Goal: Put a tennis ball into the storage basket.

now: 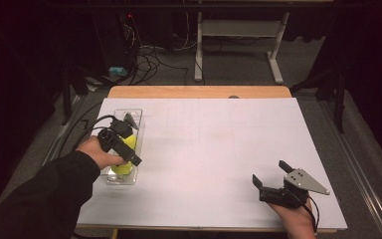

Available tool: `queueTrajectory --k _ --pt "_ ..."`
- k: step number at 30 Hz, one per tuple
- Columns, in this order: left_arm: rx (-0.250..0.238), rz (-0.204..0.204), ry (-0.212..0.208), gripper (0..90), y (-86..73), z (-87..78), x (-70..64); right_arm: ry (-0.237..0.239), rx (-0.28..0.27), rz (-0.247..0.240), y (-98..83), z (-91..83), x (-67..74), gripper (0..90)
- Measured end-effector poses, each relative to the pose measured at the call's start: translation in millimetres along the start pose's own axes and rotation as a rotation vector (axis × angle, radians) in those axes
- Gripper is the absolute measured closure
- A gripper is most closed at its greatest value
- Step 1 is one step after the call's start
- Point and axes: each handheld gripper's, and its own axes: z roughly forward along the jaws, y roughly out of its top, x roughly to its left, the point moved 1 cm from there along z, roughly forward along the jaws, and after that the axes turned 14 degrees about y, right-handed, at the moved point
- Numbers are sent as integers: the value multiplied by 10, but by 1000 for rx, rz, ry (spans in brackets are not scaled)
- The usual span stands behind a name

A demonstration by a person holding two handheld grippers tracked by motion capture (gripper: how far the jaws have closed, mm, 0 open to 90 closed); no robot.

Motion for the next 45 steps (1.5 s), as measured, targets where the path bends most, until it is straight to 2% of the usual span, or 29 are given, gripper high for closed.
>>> queueTrajectory --k 8,11,12,26,34,39,43,45 --pt "-9 58 -30 4 202 6 -294 1 0 2 0 3 4 0" --pt "-12 68 -42 4 240 1 -353 2 1 0 -1 4 4 0" --pt "-19 75 -45 4 273 -4 -414 1 0 2 0 2 5 0" --pt "-35 113 -57 4 426 -21 -631 4 -4 3 3 2 3 0" --pt "-42 123 -72 5 492 199 -808 3 -8 6 4 -6 -1 0" --pt "-19 135 -74 5 517 391 -908 3 -6 5 2 -4 -2 0" --pt "-24 125 -74 5 518 530 -989 2 -10 10 1 -11 -9 0" --pt "-41 113 -74 5 508 595 -1032 3 -11 10 2 -14 -11 0"
